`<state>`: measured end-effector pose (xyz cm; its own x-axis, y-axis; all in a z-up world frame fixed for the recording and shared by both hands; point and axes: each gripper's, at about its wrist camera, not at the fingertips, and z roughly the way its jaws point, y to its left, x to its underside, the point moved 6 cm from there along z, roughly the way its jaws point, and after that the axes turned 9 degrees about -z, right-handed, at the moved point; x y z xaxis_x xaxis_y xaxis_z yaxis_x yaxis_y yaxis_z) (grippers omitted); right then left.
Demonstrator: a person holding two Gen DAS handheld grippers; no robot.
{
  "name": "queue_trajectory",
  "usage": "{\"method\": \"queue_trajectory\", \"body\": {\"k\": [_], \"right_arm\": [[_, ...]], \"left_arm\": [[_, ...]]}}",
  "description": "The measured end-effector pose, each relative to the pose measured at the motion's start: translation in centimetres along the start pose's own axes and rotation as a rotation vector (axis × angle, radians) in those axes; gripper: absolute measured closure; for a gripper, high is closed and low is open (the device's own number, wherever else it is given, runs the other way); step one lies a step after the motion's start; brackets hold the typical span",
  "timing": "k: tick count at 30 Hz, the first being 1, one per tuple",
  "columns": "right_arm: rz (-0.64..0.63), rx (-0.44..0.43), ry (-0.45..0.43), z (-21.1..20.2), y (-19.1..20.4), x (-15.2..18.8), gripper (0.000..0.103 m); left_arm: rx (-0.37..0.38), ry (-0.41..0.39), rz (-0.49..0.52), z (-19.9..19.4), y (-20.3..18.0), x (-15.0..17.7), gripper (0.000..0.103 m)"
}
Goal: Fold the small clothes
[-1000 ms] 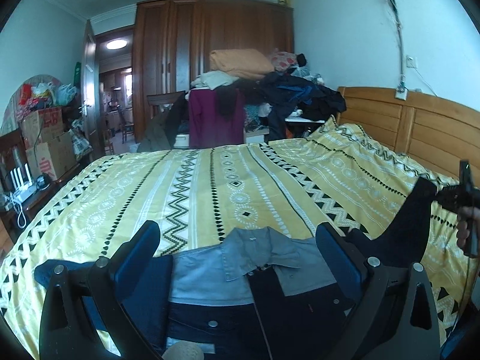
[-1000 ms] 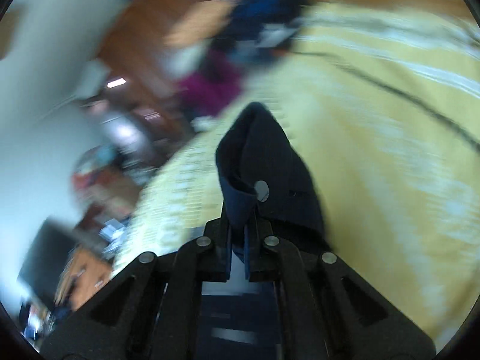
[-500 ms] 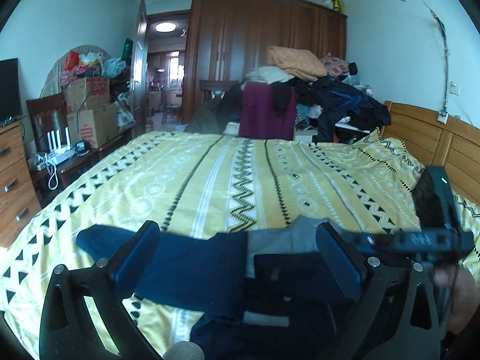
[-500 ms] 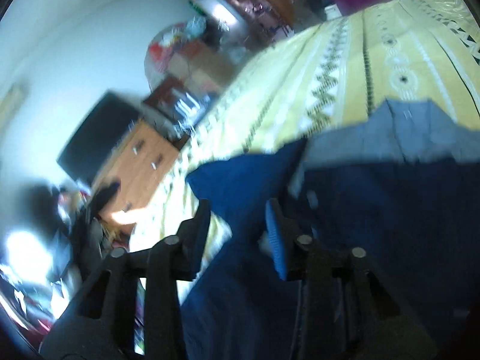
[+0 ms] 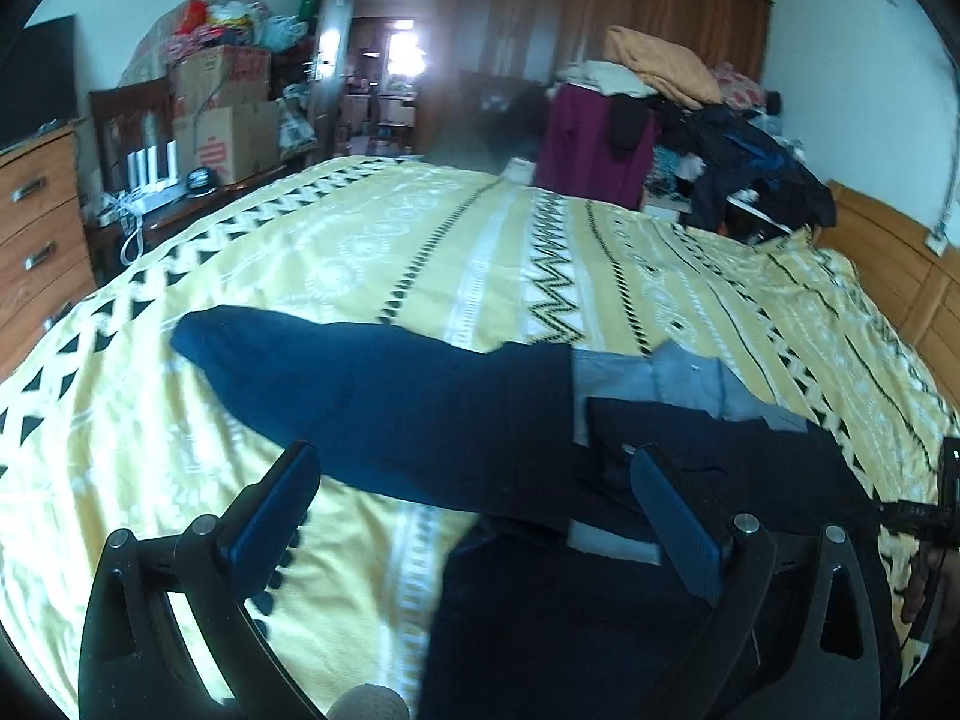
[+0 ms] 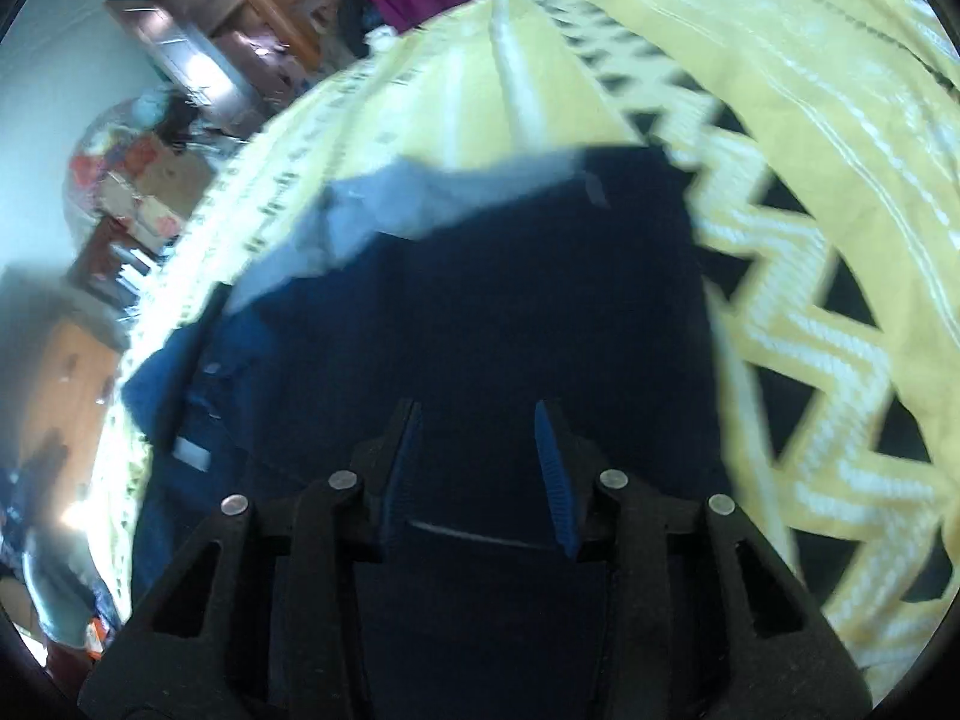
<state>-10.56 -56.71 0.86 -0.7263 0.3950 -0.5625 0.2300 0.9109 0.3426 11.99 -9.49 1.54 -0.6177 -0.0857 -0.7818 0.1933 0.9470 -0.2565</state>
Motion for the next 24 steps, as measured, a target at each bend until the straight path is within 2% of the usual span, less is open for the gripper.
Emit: {"method": "queue_trajectory", "body": {"k": [3,6,9,10,14,18,21,24], "right_arm": [[-0.101,-0.093,-0.007,2.2,5.8,-2.0,0.064],[-0.198,-0.184,0.001,6.4,12.9,-4.3,0.064],[-0.247,-0.24,0.067,10.9,17.2,-4.5,0.064],[-0.252,-0.229,0.105,13.1,18.2,-4.3,0.064],[-0.202,-0.209,0.183,16.5,19.1,-2.6,0.063],[-0.171,-0.214,0.151,16.5,18.7,-1.4,0.061],[-0.176,-0.211,0.148,16.1,17.9,-1.4,0.061],[-0.209,-0.204,0.148,15.8,18.1,-1.4,0.054]], "left_arm": [[-0.058,-0.035,-0.072,-0.3,3.8,-1.3,0.0],[-0.113,-0.079,-0.16,-0.4,8.4,-2.6,0.0],[-0.15,-0.07,-0.236,0.2,13.3,-3.6,0.0],[-0.155,-0.049,-0.263,0.6,14.9,-3.8,0.0],[-0.125,0.066,-0.302,4.0,19.2,-5.3,0.0],[-0.105,0.124,-0.312,8.3,21.1,-6.9,0.0],[-0.069,0.189,-0.392,12.4,22.5,-7.1,0.001],[-0.077,0.241,-0.462,16.2,24.0,-6.4,0.003]]}}
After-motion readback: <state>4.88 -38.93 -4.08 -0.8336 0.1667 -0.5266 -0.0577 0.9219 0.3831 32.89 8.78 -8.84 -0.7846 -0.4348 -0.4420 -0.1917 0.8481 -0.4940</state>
